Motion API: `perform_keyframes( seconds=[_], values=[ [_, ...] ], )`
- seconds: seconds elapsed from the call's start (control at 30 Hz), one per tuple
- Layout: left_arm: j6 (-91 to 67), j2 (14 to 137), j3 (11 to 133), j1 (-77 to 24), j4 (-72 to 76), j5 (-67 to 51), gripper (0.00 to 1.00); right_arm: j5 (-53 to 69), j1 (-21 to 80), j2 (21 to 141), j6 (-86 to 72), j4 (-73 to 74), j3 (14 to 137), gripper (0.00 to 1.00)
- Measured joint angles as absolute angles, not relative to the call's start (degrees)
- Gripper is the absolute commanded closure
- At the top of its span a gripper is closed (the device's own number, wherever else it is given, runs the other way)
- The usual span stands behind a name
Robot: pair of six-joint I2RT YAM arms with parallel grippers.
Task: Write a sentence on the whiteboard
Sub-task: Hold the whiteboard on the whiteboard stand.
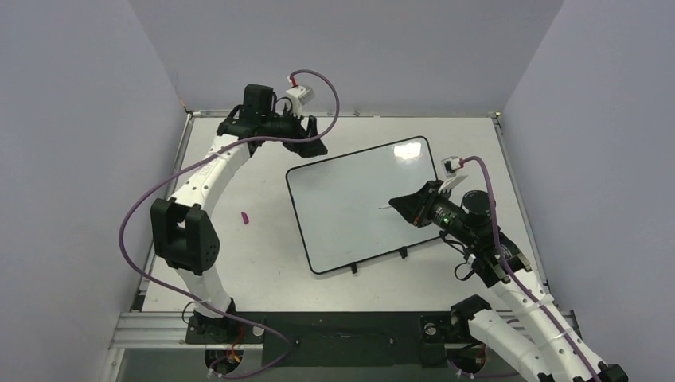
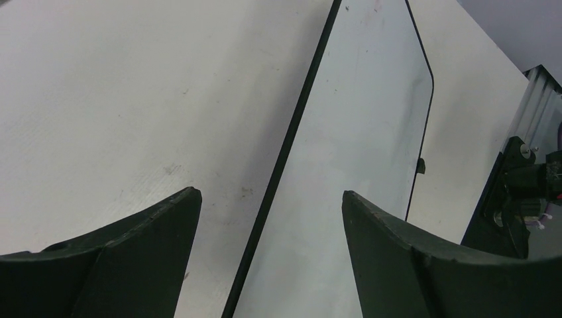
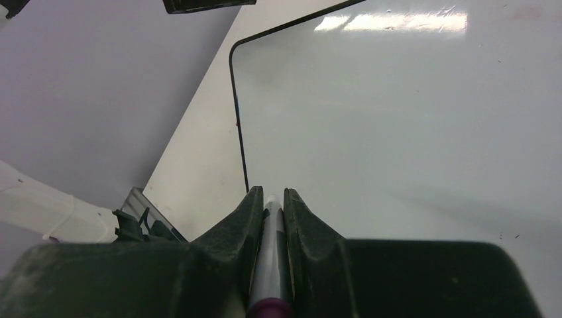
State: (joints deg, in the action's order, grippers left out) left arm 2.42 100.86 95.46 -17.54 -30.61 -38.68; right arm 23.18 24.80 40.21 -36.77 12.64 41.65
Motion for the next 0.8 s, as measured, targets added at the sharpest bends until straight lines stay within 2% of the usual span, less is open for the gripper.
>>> perform_keyframes(
  seconds=[0.47,0.8],
  values=[
    [4.12,111.22,100.71,-17.96,-38.89,-47.68,0.34,21.34,28.67,42.48,-36.75,9.87,41.65,1.0],
    [0.86,111.5,97.91,-17.91,-35.31,-51.09,0.49,18.76,31.24,44.75,-36.64,10.33,41.67,1.0]
  ],
)
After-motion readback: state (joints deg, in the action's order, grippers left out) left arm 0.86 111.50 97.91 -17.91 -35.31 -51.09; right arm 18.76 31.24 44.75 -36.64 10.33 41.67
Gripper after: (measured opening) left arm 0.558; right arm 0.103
